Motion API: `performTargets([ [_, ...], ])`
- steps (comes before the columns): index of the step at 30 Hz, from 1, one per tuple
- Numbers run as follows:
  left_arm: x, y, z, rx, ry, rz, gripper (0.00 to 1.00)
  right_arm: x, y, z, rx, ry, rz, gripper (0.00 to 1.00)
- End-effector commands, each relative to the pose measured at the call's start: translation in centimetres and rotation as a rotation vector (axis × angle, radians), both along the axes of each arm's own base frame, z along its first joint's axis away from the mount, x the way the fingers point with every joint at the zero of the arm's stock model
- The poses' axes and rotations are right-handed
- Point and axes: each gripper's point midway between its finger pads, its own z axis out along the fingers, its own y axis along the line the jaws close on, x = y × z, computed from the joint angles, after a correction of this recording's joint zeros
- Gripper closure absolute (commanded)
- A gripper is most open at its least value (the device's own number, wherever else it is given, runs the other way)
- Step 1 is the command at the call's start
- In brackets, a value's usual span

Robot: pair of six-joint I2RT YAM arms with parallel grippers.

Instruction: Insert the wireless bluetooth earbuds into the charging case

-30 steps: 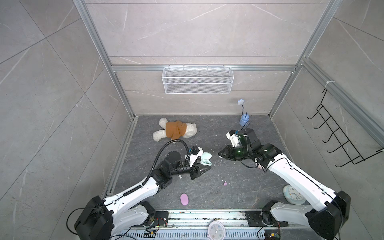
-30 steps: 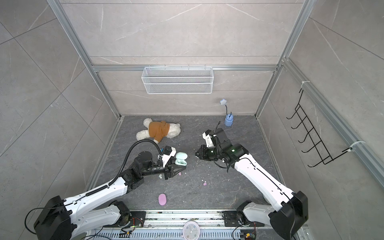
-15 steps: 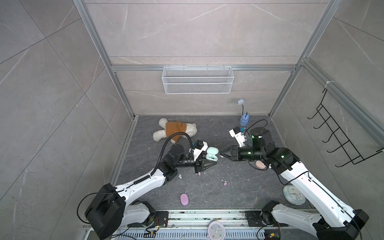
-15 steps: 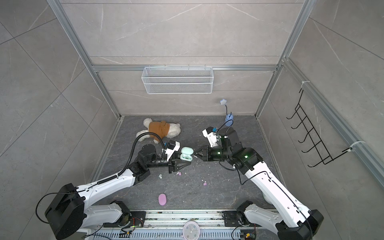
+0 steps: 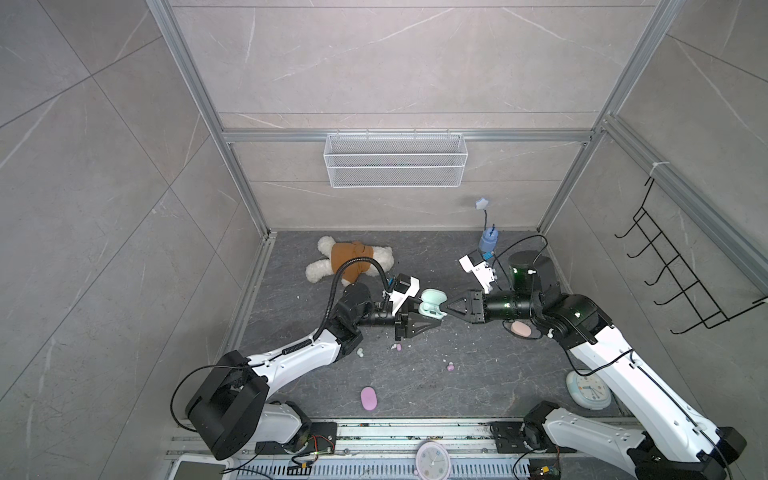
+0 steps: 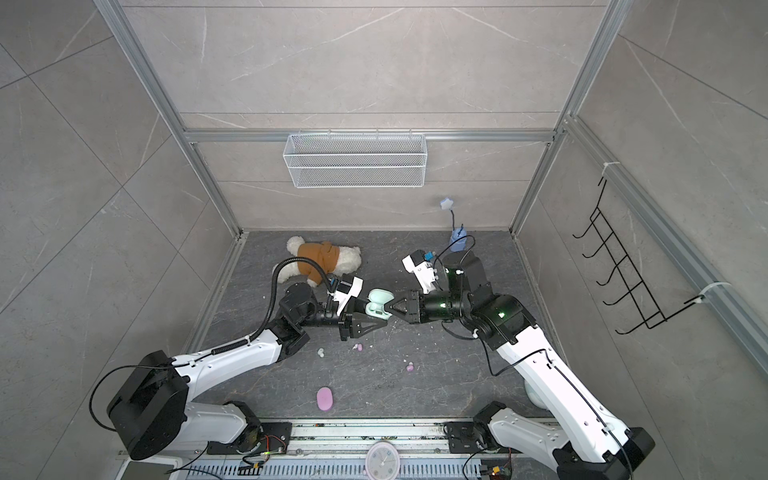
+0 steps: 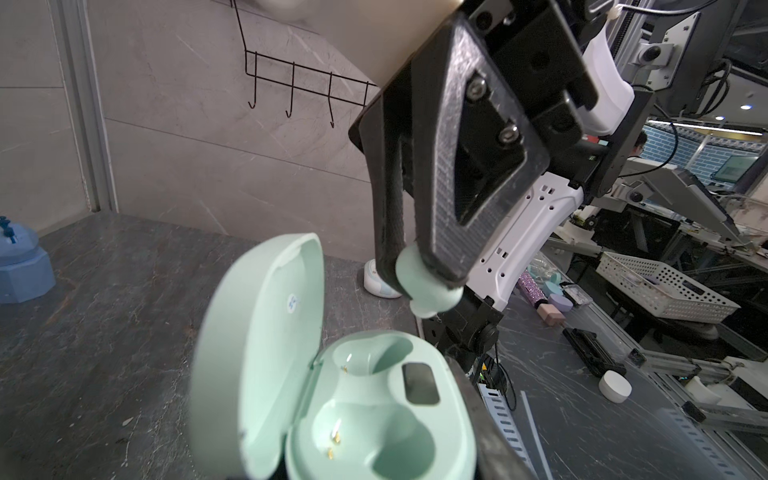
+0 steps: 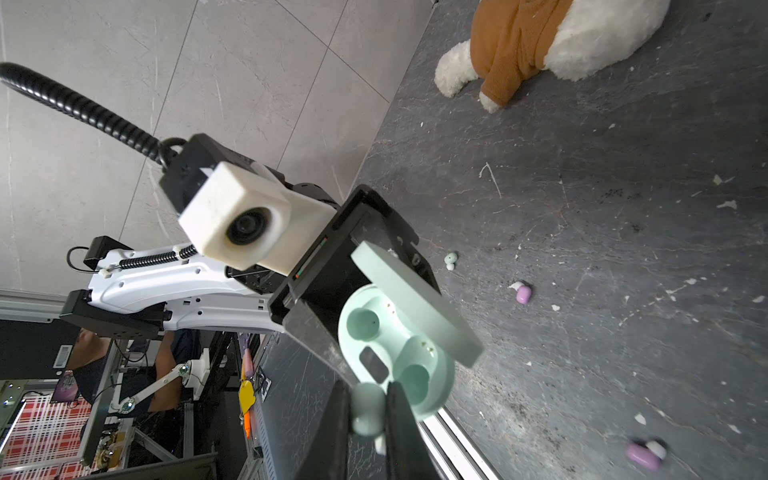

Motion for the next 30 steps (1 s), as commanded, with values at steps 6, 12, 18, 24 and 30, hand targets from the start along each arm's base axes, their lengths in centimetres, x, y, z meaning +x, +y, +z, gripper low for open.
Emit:
performTargets([
  [6, -1.0, 0.4, 3.9, -0.100, -0.101, -0.048, 0.80, -0.1, 0.1, 1.2, 0.021, -0.024, 0.018, 0.89],
  [12, -1.2, 0.3, 3.7, -0.096, -0.101, -0.055, 0.80, 0.1, 0.4, 1.9, 0.043, -0.032, 0.016, 0.89],
  [18, -1.4, 0.1, 3.5, -0.089, -0.101, -0.060, 0.80, 0.3, 0.7, 2.3, 0.061, -0.035, 0.020, 0.89],
  [24, -1.5, 0.2, 3.7, -0.093, -0.108, -0.058, 0.79, 0.5, 0.8, 1.6, 0.045, -0.016, 0.025, 0.89],
  [30, -1.7, 0.4, 4.0, -0.096, -0.119, -0.051, 0.79, 0.4, 0.8, 0.4, 0.028, 0.013, 0.027, 0.89],
])
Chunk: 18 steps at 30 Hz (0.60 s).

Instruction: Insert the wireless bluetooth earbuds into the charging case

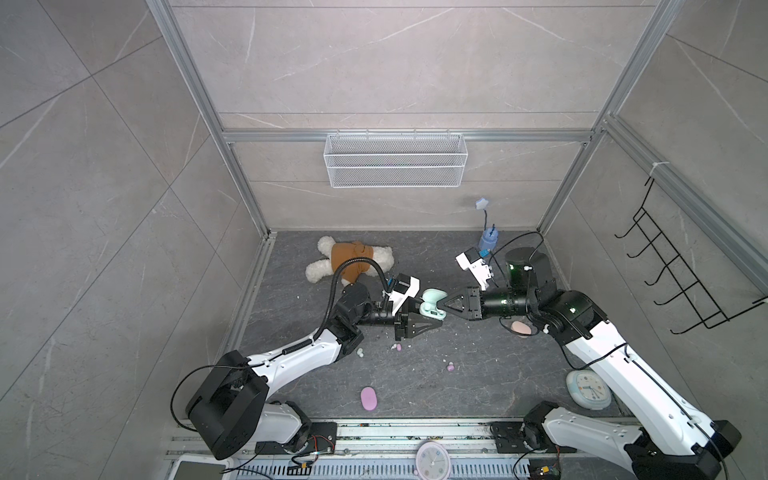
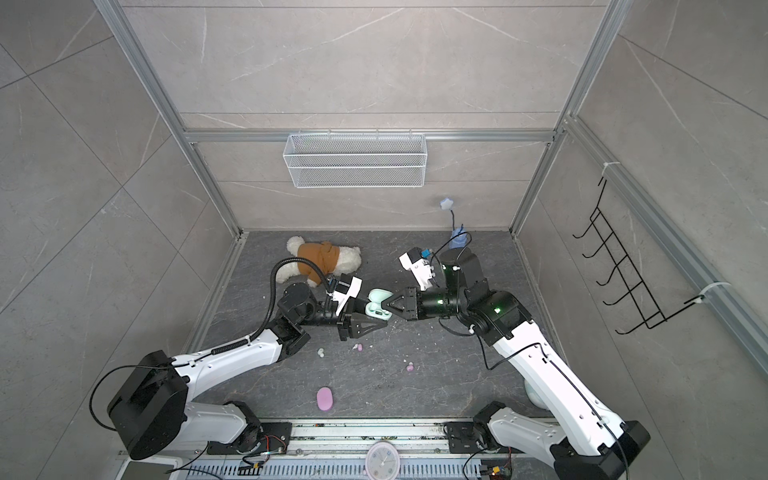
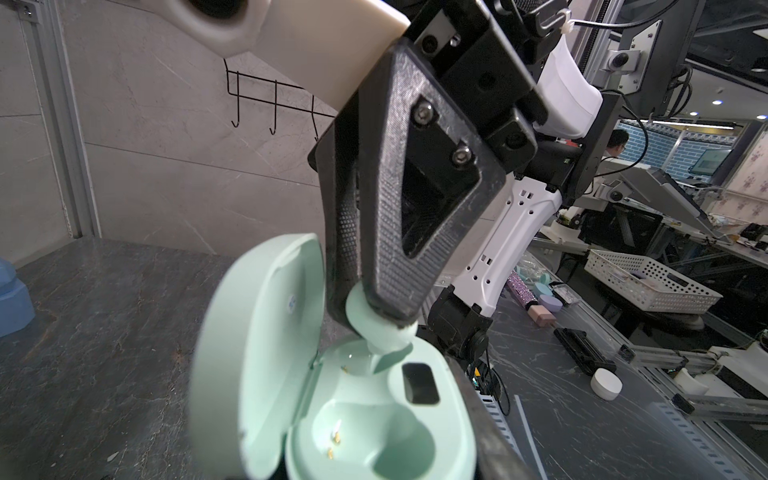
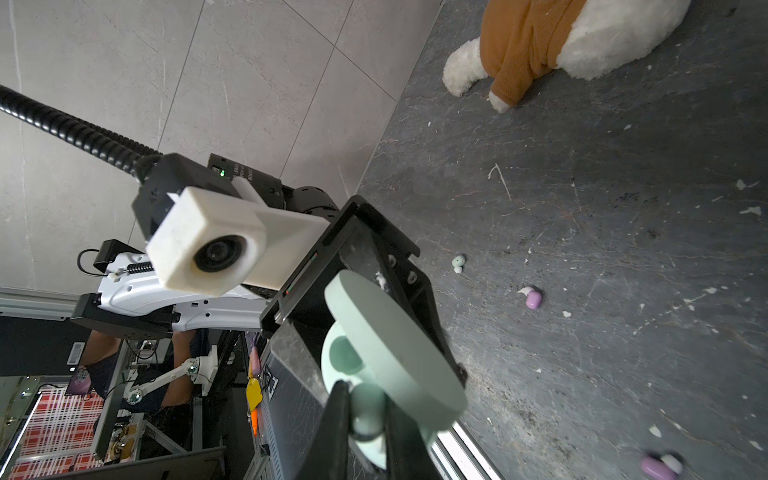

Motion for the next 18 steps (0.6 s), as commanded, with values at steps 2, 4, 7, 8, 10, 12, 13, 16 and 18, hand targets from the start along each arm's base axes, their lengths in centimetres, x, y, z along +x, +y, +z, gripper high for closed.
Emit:
performTargets([
  [2, -0.92, 0.54, 3.42, -0.077, -0.095, -0.016, 0.79, -0.24, 0.11, 0.05, 0.010, 0.008, 0.015, 0.88],
  [4, -0.89, 0.55, 3.46, -0.079, -0.097, -0.014, 0.80, -0.33, 0.09, -0.11, 0.009, 0.015, 0.016, 0.88],
  [7, -0.91, 0.59, 3.64, -0.084, -0.101, -0.011, 0.80, -0.51, 0.12, -0.43, 0.007, 0.026, 0.022, 0.88],
  [8, -0.91, 0.60, 3.70, -0.087, -0.104, -0.010, 0.80, -0.54, 0.13, -0.51, 0.007, 0.029, 0.023, 0.88],
  [10, -0.96, 0.64, 3.80, -0.089, -0.103, -0.011, 0.80, -0.63, 0.06, -0.66, 0.002, 0.032, 0.023, 0.88],
  [12, -1.01, 0.68, 3.87, -0.090, -0.104, -0.012, 0.80, -0.64, 0.06, -0.82, -0.002, 0.033, 0.022, 0.87],
  [13, -1.02, 0.69, 3.90, -0.091, -0.104, -0.013, 0.80, -0.62, 0.07, -0.89, -0.004, 0.036, 0.022, 0.87],
  [16, -1.06, 0.72, 4.00, -0.093, -0.106, -0.012, 0.80, -0.53, 0.05, -0.80, -0.006, 0.033, 0.019, 0.82],
  [18, -1.10, 0.75, 3.99, -0.093, -0.106, -0.013, 0.80, -0.46, -0.05, -0.76, -0.016, 0.029, 0.013, 0.78],
])
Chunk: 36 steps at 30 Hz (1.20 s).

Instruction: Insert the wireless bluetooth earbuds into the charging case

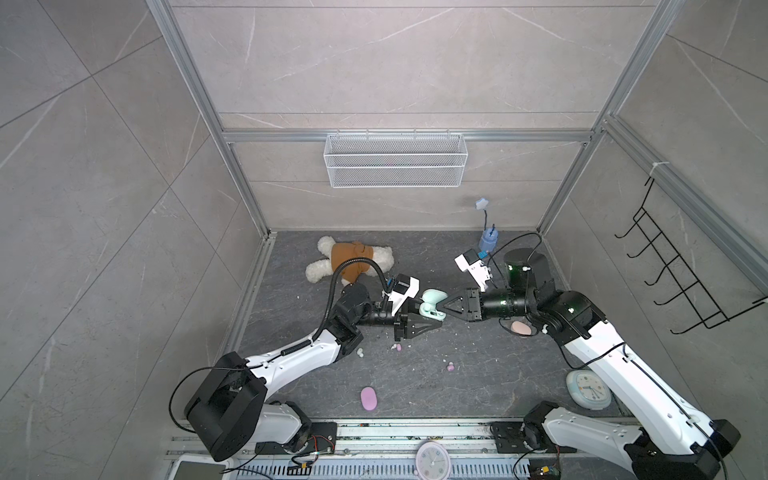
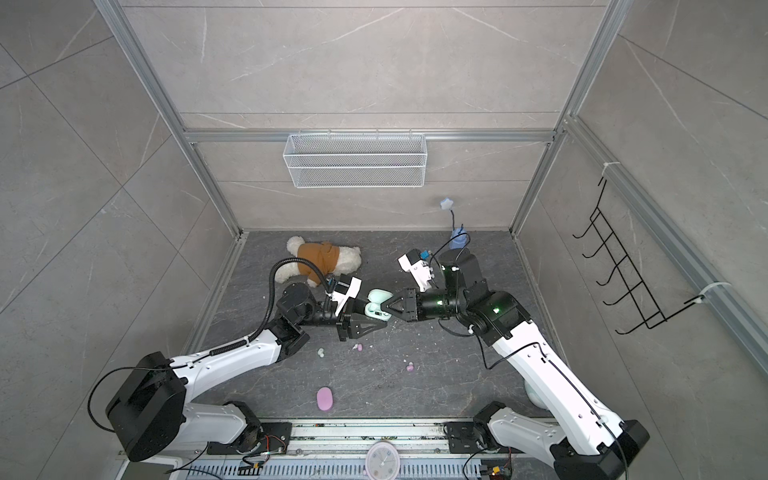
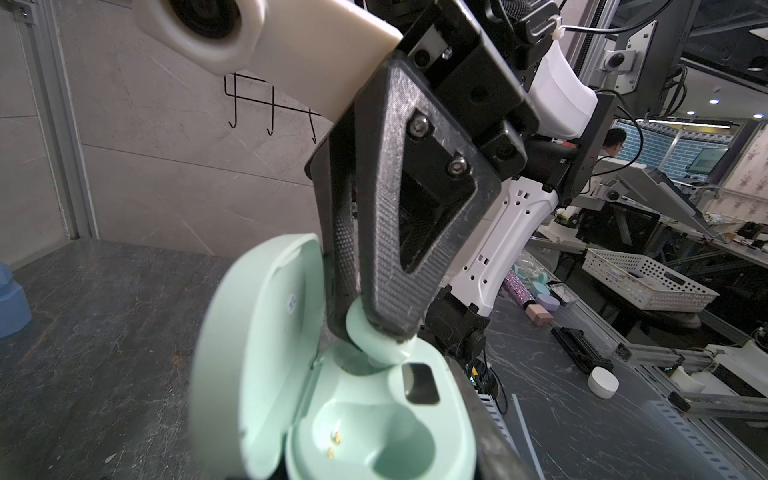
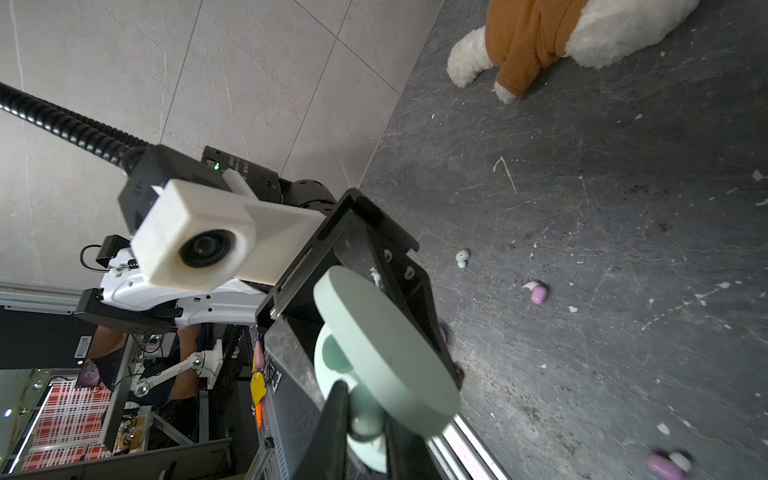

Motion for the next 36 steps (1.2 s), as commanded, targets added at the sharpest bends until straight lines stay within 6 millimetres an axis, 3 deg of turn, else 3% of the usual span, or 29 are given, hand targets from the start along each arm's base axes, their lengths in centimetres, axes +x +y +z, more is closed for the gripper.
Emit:
performTargets([
  [1, -1.0, 0.6, 3.8, -0.089, -0.103, -0.015, 0.80, -0.1, -0.2, -0.4, -0.024, 0.012, -0.006, 0.75],
  [18, -1.4, 0.5, 3.5, -0.081, -0.100, -0.027, 0.80, 0.6, -0.2, 0.7, -0.030, -0.013, -0.022, 0.30],
  [23, -1.2, 0.5, 3.3, -0.071, -0.087, -0.012, 0.80, 0.2, -0.3, 1.3, -0.027, -0.015, -0.013, 0.26],
  [29, -0.1, 0.8, 1.2, -0.027, -0.028, 0.069, 0.80, -1.6, -1.1, 2.2, -0.018, -0.011, 0.005, 0.22],
  [36, 0.5, 3.1, -1.3, 0.042, 0.052, 0.196, 0.80, -3.2, -2.5, 1.3, -0.048, 0.018, -0.021, 0.16],
])
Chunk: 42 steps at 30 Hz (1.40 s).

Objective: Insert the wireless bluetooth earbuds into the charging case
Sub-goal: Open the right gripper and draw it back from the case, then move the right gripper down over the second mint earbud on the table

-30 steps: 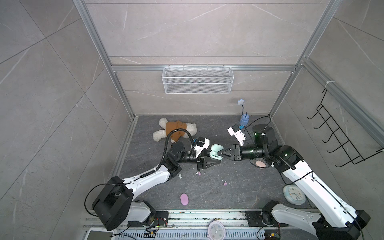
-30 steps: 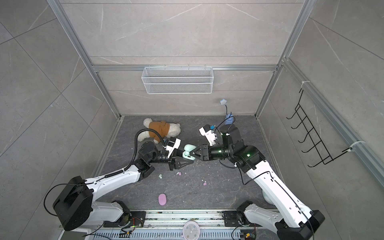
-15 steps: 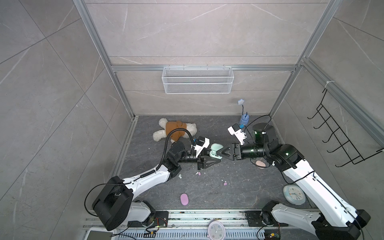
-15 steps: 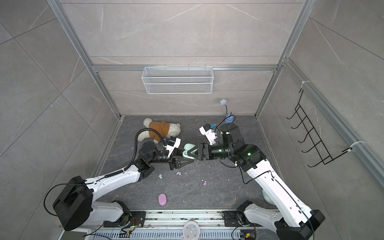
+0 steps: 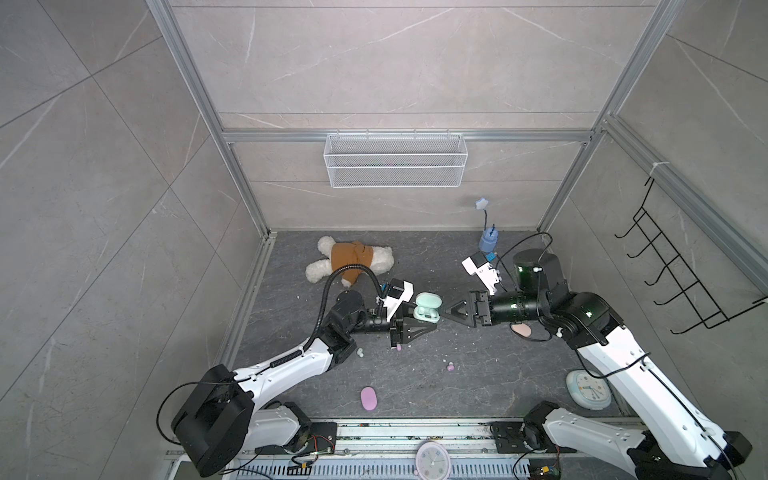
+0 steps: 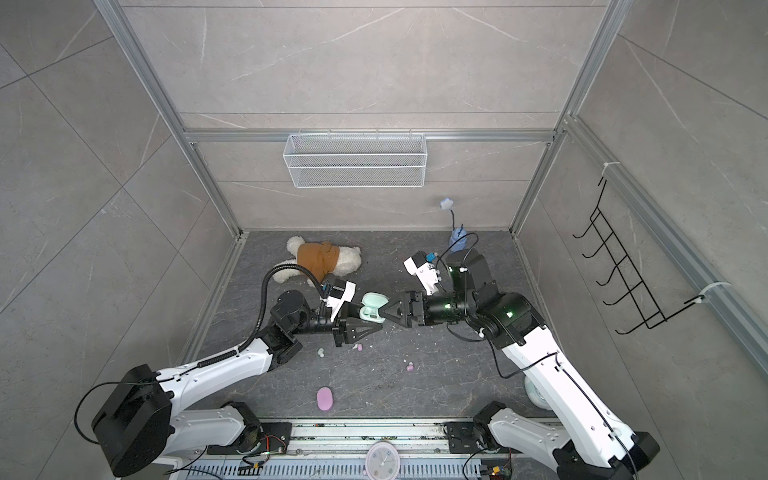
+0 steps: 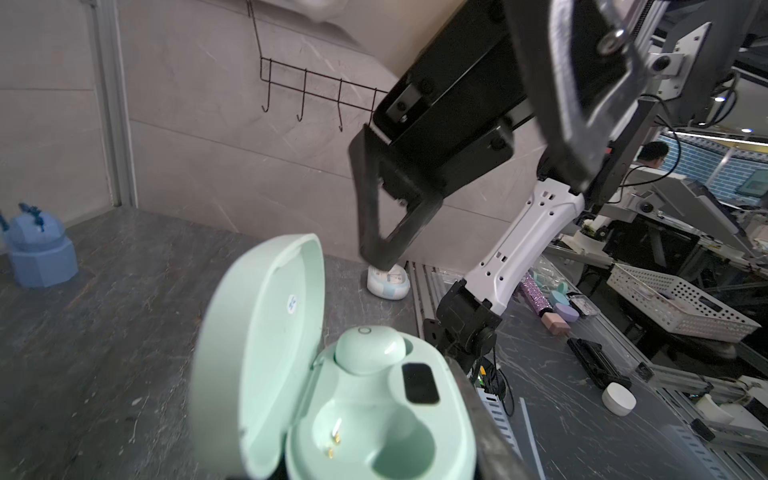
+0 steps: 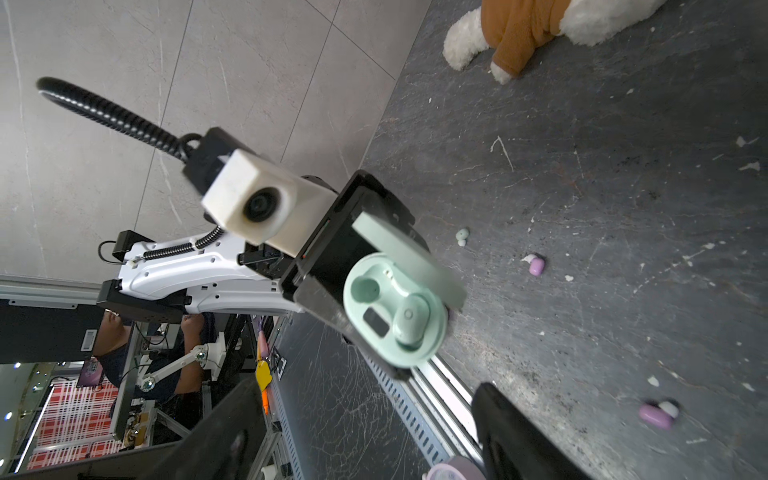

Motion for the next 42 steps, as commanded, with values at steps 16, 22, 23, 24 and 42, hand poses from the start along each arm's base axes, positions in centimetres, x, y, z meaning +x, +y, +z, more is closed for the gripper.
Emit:
performTargets([
  [16, -2.9, 8.7, 1.0, 0.105, 0.018, 0.319, 0.80, 4.1, -0.2, -14.3, -0.324, 0.131, -0.245, 0.14],
  [22, -2.3, 11.4, 1.3, 0.139, 0.030, 0.471, 0.80, 5.4, 4.4, -18.2, -0.367, 0.190, -0.256, 0.16],
  [23, -2.0, 11.8, 1.3, 0.146, 0.036, 0.500, 0.80, 5.5, 5.1, -18.6, -0.372, 0.201, -0.260, 0.16],
  [24, -1.8, 12.1, 1.4, 0.149, 0.036, 0.526, 0.80, 5.6, 5.9, -18.9, -0.372, 0.207, -0.267, 0.17],
  [42, 5.8, 19.2, 3.6, 0.191, 0.103, 0.941, 0.81, 5.5, 14.5, -23.4, -0.429, 0.403, -0.416, 0.19],
])
